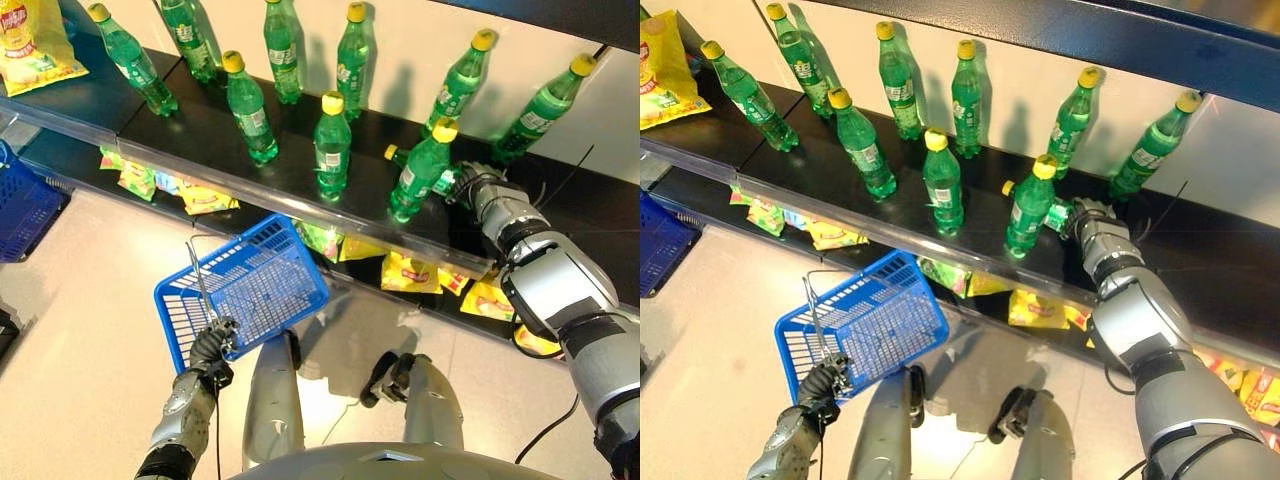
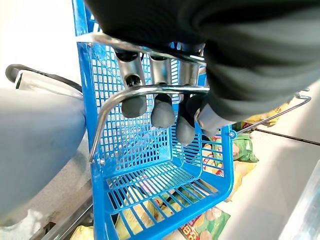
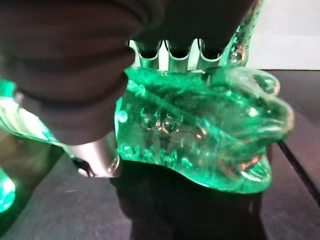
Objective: Pick up the snacks into the basket
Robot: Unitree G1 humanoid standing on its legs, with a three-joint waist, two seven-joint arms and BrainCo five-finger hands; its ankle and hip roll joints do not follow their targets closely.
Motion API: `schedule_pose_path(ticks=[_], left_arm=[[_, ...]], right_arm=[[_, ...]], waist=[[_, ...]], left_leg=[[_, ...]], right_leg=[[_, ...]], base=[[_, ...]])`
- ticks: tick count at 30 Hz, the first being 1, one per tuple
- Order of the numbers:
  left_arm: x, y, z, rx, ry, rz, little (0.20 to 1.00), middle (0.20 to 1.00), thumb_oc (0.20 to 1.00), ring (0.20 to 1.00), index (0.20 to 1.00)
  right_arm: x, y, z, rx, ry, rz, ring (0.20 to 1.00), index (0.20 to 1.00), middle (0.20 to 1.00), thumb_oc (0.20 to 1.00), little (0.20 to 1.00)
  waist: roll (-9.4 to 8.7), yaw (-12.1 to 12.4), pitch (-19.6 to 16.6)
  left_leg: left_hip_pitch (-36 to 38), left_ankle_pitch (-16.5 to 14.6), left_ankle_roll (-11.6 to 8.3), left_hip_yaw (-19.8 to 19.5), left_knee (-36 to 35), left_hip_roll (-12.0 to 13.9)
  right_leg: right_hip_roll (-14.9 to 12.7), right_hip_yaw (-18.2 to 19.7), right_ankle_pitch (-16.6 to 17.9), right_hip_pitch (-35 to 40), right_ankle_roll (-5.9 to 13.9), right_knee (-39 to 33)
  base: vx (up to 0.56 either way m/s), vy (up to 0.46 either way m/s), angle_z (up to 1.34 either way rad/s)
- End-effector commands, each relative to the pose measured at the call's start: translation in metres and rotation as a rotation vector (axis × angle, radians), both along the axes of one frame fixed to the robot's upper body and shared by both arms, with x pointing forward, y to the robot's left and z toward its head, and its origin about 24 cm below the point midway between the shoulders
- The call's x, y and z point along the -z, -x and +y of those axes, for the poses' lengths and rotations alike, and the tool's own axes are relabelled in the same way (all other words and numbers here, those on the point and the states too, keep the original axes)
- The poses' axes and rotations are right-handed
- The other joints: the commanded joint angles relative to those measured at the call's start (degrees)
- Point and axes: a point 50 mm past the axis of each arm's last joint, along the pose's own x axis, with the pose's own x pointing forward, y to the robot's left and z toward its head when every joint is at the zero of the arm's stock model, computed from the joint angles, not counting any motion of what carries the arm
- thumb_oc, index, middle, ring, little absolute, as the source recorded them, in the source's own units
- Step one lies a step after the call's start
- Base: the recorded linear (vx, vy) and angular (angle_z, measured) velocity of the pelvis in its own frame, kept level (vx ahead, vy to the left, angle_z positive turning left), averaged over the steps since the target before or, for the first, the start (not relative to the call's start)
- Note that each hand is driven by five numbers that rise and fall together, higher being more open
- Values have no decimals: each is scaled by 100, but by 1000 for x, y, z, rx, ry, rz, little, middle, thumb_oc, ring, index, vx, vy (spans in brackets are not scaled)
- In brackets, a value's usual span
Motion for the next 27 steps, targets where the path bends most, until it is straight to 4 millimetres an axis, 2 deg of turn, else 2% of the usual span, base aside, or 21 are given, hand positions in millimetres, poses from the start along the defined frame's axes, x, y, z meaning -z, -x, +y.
schedule_pose_path(ticks=[1,8,11,15,27], left_arm=[[-15,0,-3,52,-7,-102,200,200,200,200,200],[-18,-1,-2,45,0,-123,200,200,200,200,200],[-18,0,-2,46,1,-123,200,200,200,200,200],[-19,-2,-3,55,1,-132,200,200,200,200,200],[-22,-9,-3,3,17,-167,200,200,200,200,200]], right_arm=[[24,19,-32,107,47,122,200,200,200,200,200],[25,32,-64,203,-14,112,200,200,200,200,200],[25,34,-67,214,-24,109,200,200,200,200,200],[16,39,-85,262,-85,51,200,200,200,200,200],[16,50,-104,234,-91,0,200,200,200,200,200]], waist=[[139,112,-90],[126,65,-107],[123,60,-103],[103,33,-111],[1,-249,-84]], left_leg=[[-241,1,373,373,134,-82],[-183,9,363,397,95,-59],[-168,10,360,406,91,-55],[-103,-2,360,416,90,-34],[-19,-39,327,494,87,49]], right_leg=[[101,290,645,-200,568,-294],[98,289,679,-179,592,-327],[99,292,681,-170,595,-330],[89,274,701,-103,612,-360],[157,392,720,-96,618,-407]], base=[[0,0,0],[0,0,0],[0,0,0],[0,0,0],[0,0,-5]])
